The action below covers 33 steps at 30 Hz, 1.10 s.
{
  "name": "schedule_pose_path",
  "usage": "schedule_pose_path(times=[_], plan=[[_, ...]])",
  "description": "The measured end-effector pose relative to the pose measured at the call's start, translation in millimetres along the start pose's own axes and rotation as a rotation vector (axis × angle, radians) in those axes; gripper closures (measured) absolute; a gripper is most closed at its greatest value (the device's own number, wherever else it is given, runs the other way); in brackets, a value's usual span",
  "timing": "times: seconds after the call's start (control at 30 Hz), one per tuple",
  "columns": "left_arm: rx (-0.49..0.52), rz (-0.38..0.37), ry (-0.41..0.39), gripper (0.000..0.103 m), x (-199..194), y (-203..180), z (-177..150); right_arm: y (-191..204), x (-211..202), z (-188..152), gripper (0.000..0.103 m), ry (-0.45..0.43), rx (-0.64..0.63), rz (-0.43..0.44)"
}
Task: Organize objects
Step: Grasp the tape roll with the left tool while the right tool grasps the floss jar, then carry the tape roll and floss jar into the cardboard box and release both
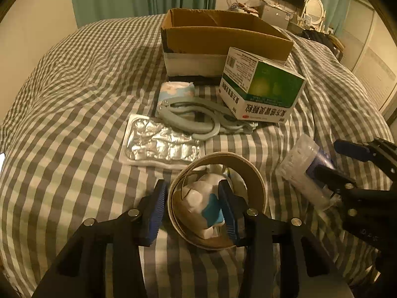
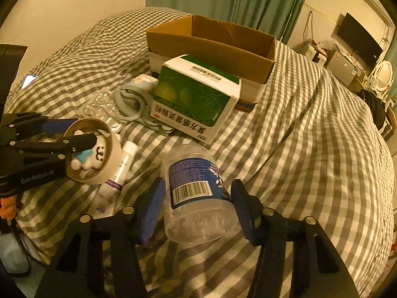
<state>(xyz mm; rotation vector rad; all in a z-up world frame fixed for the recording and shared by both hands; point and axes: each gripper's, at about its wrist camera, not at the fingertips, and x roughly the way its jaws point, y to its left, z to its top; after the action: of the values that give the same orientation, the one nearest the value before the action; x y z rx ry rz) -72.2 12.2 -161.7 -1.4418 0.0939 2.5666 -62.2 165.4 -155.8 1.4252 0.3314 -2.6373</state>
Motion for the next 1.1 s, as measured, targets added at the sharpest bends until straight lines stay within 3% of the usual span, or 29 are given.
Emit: schedule_pose_path(times=[0.1,0.2,0.4,0.43,0.53,0.7,0.83,1.1], plan=[[-0.002,-0.012,-0.009,0.059,-2.2,4.2,-2.6,6.0,6.4,-4.0,0.049,0.019,-0.012,-0.01],[-0.022,-0.033,-0.009,0.06,-2.3,8.4,-4.2,9.8,18.7,-5.7,0.04,0.044,-0.017,0.015],[-0.014,-0.049,-0.045,0.075,-13.1,8.6,-0.1,22.0,49.8,-3.7,0.039,0.119,-0.047,0.021],[-0.014,-0.054,-0.05,0.082,-14.5,9.2,1.7,22.3,48.2,-3.8,0.04,0.111,-0.048,0.021],[0.001,-0.06,-0.06,0.086,-16.9,9.3,4.5,16.4,41.5,-4.3,0.04,0.09,-0.021,0.037],[-0.013,-0.048,-0.058,0.088,-16.1,10.7,3.6,11.7,31.0,-6.4,0.04,0.064,0.004,0.041],[0.0,-0.052,-0.117,0.089,-36.6,5.9,13.5,7.3,14.4,-3.6,0.04,0.018,0.016,0.031],[0.087,0.016,-0.24,0.089,-67.8,-9.9,74.2,-17.3,-40.2,36.1,0.04,-0.145,0.012,-0.029]])
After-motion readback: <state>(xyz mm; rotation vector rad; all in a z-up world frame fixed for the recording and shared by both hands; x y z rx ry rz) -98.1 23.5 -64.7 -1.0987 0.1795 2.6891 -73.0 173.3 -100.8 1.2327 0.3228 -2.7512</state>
